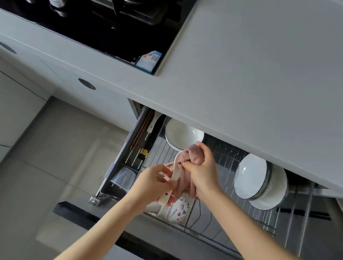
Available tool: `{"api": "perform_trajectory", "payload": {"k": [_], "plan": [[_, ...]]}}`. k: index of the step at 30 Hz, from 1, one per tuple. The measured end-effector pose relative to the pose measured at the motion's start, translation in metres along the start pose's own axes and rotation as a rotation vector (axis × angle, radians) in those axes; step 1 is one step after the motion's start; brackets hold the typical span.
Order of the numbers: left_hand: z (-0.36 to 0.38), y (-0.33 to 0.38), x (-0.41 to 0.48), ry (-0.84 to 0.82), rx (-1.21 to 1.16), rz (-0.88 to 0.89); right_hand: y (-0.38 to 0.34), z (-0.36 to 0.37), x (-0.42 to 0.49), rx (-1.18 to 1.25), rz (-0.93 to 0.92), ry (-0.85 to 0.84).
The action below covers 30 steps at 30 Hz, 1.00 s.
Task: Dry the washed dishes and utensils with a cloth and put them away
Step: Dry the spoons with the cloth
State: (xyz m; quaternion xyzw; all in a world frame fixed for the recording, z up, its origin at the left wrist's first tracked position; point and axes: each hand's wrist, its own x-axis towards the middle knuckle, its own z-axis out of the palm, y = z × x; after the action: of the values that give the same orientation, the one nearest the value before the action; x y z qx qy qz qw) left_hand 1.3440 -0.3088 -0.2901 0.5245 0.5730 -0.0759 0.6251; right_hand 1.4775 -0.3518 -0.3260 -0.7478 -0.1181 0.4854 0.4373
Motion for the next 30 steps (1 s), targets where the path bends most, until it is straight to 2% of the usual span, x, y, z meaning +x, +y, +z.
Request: {"api": "perform_trajectory", "payload": {"k": [4, 8, 11, 16, 24, 30], "plan": [[-0.021, -0.007, 0.029, 0.086, -0.075, -0.069, 0.005, 0.001, 0.015, -0.081, -0.04, 0.045], [-0.034, -0.029, 0.083, 0.282, -0.25, -0.159, 0.007, -0.009, 0.028, -0.187, -0.092, 0.054], [-0.03, -0.038, 0.126, 0.402, -0.316, -0.144, 0.009, -0.011, 0.034, -0.231, -0.1, 0.026], [-0.021, -0.036, 0.183, 0.589, -0.284, -0.091, 0.015, -0.013, 0.037, -0.254, -0.102, 0.016], [-0.026, -0.018, 0.23, 0.636, -0.239, -0.021, 0.028, -0.006, 0.042, -0.243, -0.047, 0.034], [-0.03, -0.013, 0.24, 0.689, -0.046, -0.014, 0.022, 0.002, 0.045, -0.232, -0.058, 0.016]]}}
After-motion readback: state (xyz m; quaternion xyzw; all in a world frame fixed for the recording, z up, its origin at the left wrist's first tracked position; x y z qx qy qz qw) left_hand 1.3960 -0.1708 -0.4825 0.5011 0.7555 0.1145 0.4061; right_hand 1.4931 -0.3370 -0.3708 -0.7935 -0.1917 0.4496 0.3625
